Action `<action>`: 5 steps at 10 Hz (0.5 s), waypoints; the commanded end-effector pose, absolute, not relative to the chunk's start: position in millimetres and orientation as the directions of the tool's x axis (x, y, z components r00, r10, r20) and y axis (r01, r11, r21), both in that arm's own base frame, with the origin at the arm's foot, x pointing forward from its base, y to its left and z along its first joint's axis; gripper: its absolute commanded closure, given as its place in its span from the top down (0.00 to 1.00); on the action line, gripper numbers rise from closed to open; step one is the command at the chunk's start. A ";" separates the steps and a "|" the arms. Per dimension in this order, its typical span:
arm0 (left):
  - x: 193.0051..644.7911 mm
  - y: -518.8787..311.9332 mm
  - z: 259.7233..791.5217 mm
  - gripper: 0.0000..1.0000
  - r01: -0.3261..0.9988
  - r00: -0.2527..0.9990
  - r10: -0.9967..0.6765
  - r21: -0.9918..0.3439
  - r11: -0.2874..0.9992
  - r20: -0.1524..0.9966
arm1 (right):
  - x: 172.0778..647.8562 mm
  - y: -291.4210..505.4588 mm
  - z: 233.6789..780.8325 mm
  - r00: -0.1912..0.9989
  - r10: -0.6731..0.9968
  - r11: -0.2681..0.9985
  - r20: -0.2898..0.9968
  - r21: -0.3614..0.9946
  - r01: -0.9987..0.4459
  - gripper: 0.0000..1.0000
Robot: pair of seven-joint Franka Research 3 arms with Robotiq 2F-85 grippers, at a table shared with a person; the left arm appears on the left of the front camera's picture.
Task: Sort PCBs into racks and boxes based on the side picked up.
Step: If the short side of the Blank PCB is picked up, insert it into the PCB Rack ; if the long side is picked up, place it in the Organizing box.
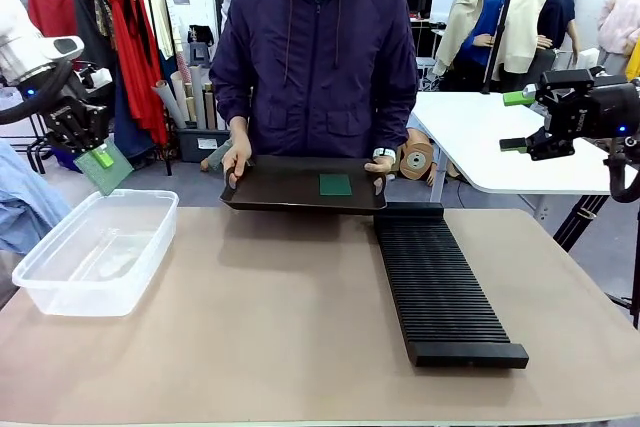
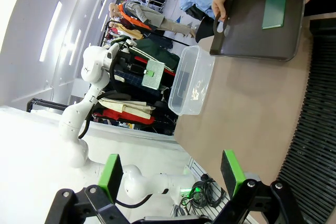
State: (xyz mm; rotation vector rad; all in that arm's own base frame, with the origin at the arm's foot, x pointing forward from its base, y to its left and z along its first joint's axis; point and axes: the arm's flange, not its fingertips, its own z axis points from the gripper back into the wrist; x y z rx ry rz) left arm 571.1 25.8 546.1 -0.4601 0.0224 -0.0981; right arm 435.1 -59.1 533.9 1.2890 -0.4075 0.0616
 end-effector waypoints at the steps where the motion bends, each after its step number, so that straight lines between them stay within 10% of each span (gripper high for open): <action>1: 566.3 27.7 532.7 0.00 0.148 0.989 -0.134 -0.398 0.906 0.062 | 436.0 -58.5 537.3 0.925 -0.177 0.282 0.336 0.918 -0.279 1.00; 5: 572.6 35.9 481.1 0.00 0.124 0.991 -0.136 -0.417 0.900 0.001 | 436.0 -58.5 537.3 0.925 -0.177 0.282 0.336 0.918 -0.279 1.00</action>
